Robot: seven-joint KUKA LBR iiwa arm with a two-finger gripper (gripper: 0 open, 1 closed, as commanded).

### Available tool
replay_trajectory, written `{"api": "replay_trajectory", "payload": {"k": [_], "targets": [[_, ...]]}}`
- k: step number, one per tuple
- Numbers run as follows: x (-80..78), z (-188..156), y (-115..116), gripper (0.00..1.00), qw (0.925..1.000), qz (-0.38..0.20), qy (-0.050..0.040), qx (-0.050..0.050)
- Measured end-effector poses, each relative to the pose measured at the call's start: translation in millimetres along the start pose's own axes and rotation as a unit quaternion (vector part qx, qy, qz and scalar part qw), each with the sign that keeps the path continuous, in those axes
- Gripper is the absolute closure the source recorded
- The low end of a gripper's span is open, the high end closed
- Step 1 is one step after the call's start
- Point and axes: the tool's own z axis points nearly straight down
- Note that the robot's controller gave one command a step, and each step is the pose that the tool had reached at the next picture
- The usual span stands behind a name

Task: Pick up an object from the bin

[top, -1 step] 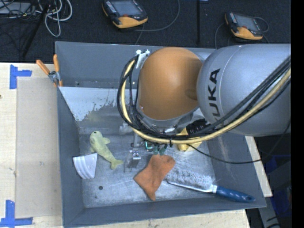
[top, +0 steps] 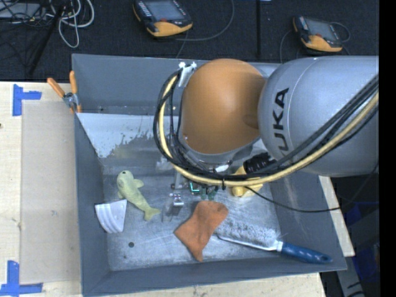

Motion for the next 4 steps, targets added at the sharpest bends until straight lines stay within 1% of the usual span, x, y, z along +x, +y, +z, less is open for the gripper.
{"api": "replay_trajectory", "payload": {"k": [1, 2, 3, 4], "targets": [[-30.3, 35.2, -35.2, 0.0, 0.9995, -0.032, -0.0041, -0.002], [-45.7, 64.8, -63.0, 0.0, 0.9934, -0.115, 0.0009, 0.002], [-41.0, 71.9, -63.7, 0.0, 0.9862, -0.165, -0.0048, -0.001], [-19.4, 35.4, -91.4, 0.0, 0.9873, -0.159, 0.004, 0.0]]}}
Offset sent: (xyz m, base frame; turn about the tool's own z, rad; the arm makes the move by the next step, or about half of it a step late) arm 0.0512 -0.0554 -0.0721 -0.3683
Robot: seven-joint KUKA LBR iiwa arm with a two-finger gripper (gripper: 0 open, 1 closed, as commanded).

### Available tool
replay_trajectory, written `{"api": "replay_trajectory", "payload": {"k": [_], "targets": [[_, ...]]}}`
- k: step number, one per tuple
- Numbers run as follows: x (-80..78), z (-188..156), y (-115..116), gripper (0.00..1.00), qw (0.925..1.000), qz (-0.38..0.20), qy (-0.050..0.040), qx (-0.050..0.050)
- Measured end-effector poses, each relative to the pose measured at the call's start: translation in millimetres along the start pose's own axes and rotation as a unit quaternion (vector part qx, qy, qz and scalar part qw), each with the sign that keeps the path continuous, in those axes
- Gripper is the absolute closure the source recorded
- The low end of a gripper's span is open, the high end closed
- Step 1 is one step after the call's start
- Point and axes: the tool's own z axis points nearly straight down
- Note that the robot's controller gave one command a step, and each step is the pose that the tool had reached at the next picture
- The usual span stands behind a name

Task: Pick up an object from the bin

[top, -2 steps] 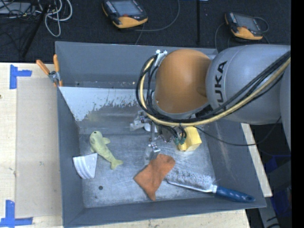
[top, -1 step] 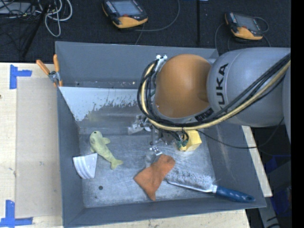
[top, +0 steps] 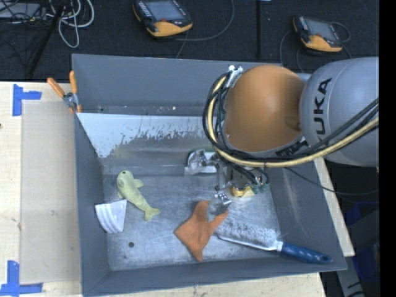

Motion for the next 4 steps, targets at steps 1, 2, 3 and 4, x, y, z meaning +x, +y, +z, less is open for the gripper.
{"api": "replay_trajectory", "payload": {"k": [1, 2, 3, 4], "targets": [[3.0, 17.5, -3.9, 0.0, 0.9999, -0.006, -0.0101, 0.002], [16.1, 88.0, -15.0, 0.0, 0.9991, -0.043, -0.0056, 0.002], [21.6, 130.0, -54.6, 1.0, 0.9992, 0.039, -0.0112, 0.0], [21.7, 130.0, -54.7, 1.0, 0.9992, 0.039, -0.0112, 0.0]]}}
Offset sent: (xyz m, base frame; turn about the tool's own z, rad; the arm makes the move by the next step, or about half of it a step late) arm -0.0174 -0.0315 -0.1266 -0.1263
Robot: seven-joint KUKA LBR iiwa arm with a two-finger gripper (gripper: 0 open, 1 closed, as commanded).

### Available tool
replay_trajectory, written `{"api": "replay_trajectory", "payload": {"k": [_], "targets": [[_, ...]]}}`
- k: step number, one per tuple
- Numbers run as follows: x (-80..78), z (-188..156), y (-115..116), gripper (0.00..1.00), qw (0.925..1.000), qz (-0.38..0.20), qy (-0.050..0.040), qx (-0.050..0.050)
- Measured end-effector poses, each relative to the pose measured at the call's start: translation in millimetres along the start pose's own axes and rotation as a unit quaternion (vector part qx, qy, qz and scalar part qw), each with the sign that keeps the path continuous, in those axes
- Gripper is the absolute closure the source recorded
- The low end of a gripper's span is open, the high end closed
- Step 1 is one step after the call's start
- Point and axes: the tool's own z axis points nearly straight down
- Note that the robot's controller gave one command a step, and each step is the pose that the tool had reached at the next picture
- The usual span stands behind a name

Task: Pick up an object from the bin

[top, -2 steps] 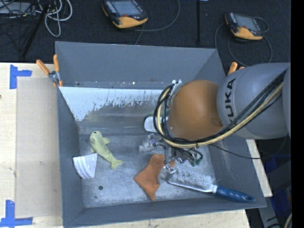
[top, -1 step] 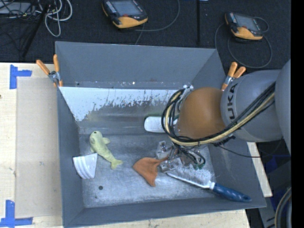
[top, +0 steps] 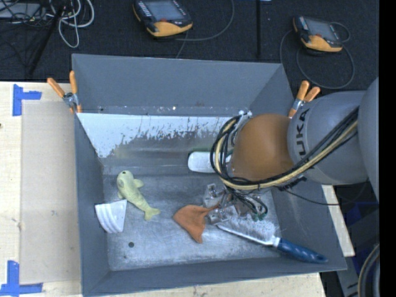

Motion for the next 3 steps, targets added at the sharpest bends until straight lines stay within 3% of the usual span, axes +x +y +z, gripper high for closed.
{"api": "replay_trajectory", "payload": {"k": [1, 2, 3], "targets": [[-1.0, -34.8, 0.4, 1.0, 1.0, 0.0, 0.0088, 0.0], [3.3, -95.2, 6.1, 1.0, 0.9999, -0.009, 0.0088, 0.0], [-1.5, -147.3, -6.6, 1.0, 0.9998, 0.018, 0.0066, 0.001]]}}
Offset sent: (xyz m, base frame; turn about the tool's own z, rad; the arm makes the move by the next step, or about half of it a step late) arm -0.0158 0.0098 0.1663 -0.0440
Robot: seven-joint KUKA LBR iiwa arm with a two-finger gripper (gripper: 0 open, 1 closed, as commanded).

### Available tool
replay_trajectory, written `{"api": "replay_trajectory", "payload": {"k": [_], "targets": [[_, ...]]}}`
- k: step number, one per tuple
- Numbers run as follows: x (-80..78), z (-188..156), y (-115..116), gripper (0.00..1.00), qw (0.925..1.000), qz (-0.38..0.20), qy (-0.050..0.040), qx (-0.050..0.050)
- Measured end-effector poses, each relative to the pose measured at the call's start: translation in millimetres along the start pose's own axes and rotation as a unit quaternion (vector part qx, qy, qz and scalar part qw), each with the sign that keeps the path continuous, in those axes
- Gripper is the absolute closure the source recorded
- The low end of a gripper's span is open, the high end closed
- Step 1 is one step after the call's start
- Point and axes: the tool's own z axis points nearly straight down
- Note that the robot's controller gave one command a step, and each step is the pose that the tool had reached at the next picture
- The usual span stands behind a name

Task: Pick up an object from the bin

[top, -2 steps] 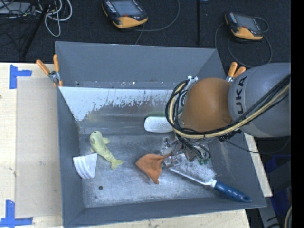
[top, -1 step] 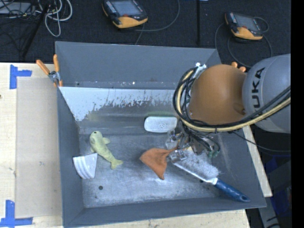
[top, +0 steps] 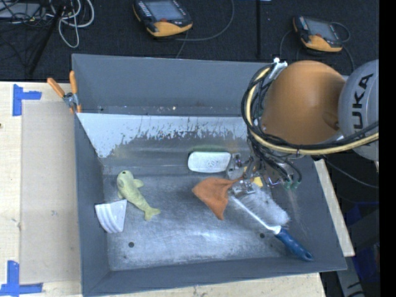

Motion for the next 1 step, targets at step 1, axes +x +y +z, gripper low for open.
{"api": "replay_trajectory", "payload": {"k": [1], "targets": [[0.8, -9.6, -1.1, 1.0, 1.0, 0.002, 0.0003, 0.001]]}}
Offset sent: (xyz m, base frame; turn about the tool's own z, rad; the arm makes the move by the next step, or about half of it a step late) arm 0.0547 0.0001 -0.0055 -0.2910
